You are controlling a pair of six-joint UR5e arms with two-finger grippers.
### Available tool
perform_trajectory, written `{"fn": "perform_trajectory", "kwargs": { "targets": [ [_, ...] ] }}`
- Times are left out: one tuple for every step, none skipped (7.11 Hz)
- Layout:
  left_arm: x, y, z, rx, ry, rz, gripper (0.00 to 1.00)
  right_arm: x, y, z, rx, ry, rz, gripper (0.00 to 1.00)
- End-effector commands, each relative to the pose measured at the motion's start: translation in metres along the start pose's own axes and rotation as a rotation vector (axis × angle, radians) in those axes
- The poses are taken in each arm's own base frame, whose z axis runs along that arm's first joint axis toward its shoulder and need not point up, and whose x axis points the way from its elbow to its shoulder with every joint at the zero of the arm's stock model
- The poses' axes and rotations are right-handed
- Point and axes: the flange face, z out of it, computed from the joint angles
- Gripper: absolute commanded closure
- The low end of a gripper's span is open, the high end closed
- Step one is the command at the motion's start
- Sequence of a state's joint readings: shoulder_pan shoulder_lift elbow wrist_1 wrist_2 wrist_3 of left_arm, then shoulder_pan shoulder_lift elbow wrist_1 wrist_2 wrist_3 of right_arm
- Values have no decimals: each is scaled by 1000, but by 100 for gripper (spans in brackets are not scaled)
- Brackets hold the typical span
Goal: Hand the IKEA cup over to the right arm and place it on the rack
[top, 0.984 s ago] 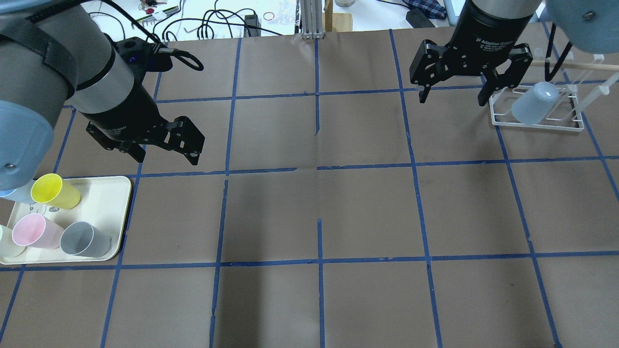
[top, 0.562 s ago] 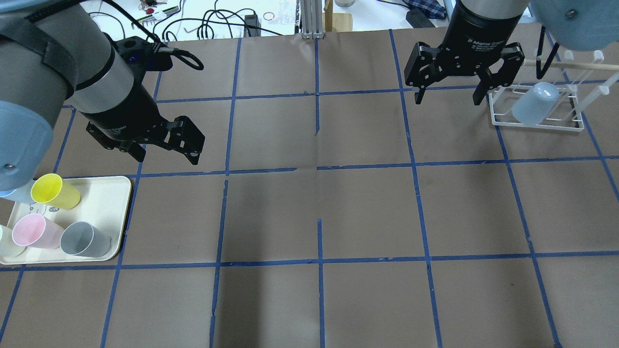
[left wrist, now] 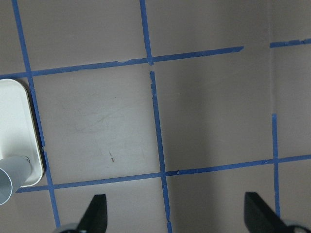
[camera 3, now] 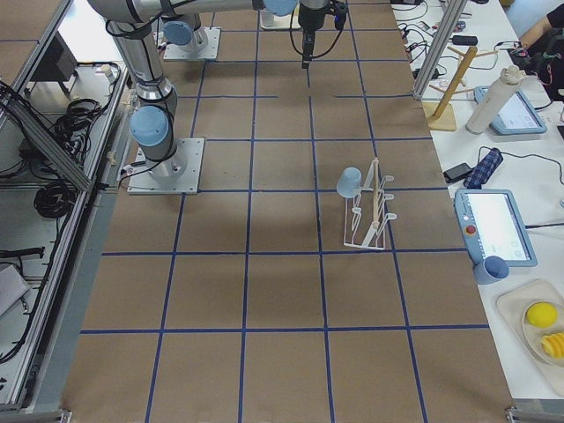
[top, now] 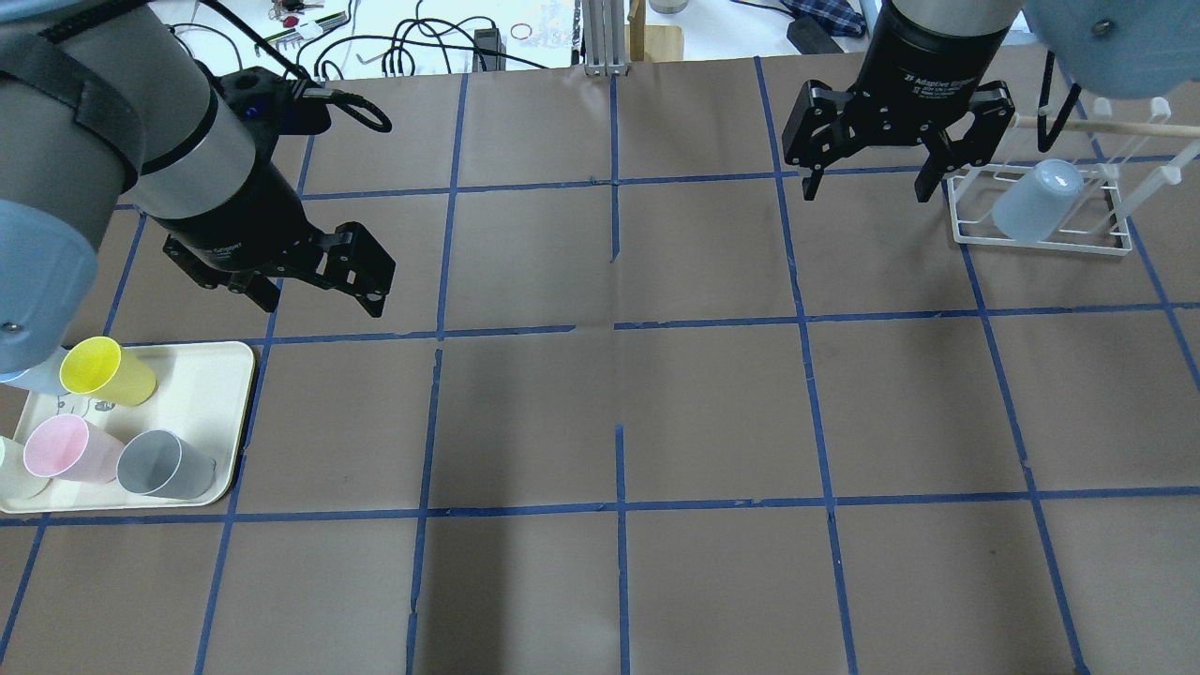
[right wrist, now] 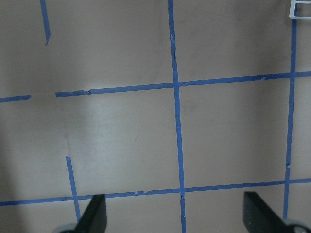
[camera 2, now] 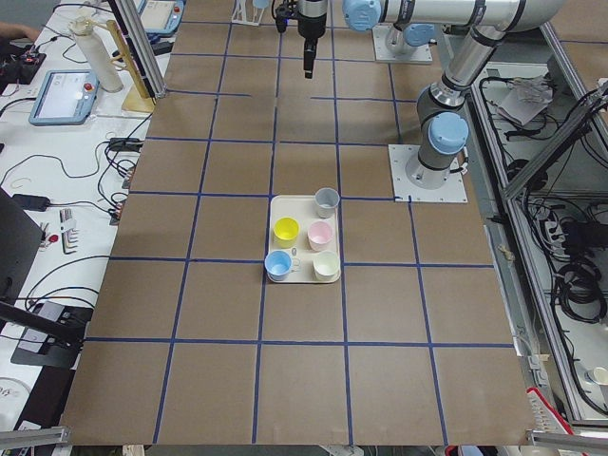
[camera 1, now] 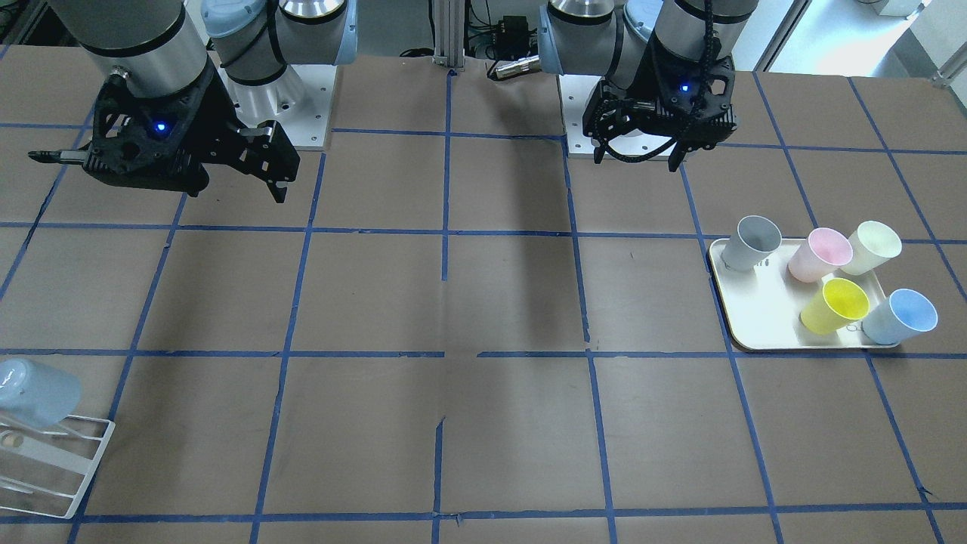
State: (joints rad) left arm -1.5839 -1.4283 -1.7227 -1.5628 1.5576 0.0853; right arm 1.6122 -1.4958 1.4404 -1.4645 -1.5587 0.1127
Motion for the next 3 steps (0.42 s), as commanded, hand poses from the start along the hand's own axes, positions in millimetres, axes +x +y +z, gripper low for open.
{"fn": "perform_trajectory", "kwargs": {
  "targets": [
    [0,0,-1,3,0,-5,0,0,-1,1,3,1,-1,0],
    [0,1,-2,6,-1,-5,0,0,-3,2,3,1,-1,0],
    [0,3,-4,10,-5,-5,0,0,-4,1,12,0,-2,0]
  ]
}}
